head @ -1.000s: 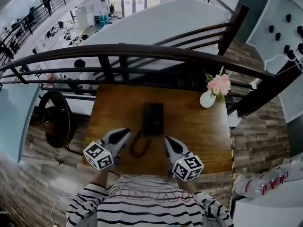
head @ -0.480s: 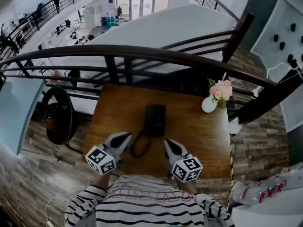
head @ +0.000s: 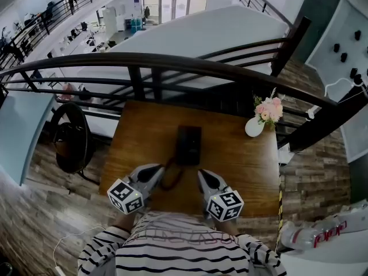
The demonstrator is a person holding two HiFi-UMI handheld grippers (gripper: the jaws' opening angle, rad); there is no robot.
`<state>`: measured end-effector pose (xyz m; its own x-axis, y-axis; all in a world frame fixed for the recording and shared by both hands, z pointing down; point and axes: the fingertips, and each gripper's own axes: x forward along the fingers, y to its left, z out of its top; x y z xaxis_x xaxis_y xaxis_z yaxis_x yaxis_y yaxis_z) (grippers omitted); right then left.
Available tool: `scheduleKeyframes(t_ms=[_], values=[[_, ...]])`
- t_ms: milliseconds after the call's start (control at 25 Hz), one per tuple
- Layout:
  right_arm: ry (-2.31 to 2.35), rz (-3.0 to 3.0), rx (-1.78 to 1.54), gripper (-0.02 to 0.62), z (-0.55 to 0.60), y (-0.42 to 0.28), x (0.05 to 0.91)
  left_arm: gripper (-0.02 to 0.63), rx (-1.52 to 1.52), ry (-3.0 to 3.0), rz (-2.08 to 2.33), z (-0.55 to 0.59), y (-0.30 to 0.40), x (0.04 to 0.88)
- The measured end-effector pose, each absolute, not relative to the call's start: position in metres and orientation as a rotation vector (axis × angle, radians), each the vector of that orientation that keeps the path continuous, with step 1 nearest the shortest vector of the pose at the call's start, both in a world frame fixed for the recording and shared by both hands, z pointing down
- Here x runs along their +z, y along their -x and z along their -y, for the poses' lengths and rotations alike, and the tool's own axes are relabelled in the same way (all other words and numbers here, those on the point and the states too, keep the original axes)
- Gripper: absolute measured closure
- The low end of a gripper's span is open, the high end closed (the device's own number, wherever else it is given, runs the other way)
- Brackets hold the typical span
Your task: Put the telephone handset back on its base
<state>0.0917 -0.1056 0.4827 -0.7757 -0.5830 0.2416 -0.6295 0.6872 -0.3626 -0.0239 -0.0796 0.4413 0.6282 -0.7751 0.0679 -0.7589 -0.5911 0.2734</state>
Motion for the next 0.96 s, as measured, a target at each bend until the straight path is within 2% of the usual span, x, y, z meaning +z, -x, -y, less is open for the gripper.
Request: scheduleKeyframes(t_ms=[960], values=[[-1.040, 2.755, 0.698, 0.595, 0.116, -0.092, 0.505, 0.601, -0.087, -2.509, 1.277, 0.089, 0.029, 0.463]])
